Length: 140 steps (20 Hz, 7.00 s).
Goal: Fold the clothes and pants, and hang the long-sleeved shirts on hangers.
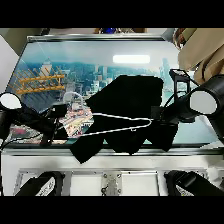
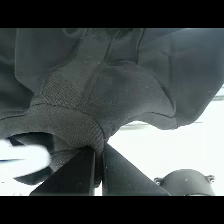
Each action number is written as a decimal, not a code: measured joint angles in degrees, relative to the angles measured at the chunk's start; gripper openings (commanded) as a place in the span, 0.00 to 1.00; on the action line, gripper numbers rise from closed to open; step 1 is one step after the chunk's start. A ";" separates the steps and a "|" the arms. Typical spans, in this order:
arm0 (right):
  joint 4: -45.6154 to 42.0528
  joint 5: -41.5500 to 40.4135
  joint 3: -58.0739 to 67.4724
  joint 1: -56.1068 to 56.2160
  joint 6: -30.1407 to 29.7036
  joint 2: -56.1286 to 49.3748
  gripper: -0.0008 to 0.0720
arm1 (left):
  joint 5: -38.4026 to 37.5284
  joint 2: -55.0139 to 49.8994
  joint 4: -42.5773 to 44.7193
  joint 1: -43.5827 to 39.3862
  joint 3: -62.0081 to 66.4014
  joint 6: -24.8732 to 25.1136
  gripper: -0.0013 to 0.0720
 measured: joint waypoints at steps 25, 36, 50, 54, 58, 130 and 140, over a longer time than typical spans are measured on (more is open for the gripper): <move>-1.07 -1.99 0.02 -0.74 -2.19 1.36 0.05 | 9.86 -0.28 -0.63 -10.27 -0.33 -7.74 0.04; 0.83 -7.28 0.00 -0.70 -5.99 2.54 0.05 | 12.22 -9.99 -5.77 -10.58 -0.33 -3.93 0.04; 15.12 -28.92 0.00 5.31 -12.90 -1.20 0.05 | 13.05 -11.80 -6.71 -10.56 -0.33 -1.33 0.04; 16.15 -35.08 0.59 10.56 -13.33 -4.04 0.05 | 13.18 -11.80 -6.82 -10.56 -0.33 -1.22 0.04; 16.57 -38.27 3.45 13.99 -13.55 -7.85 0.05 | 13.25 -11.80 -6.82 -10.56 -0.33 -1.25 0.04; 70.55 0.00 -24.81 -58.42 -114.44 -1.09 0.92 | 12.52 -11.82 -6.73 -10.60 -0.33 -1.38 0.04; 71.63 1.38 -29.88 -49.72 -121.96 -8.26 0.92 | 12.52 -11.82 -6.71 -10.60 -0.33 -1.38 0.04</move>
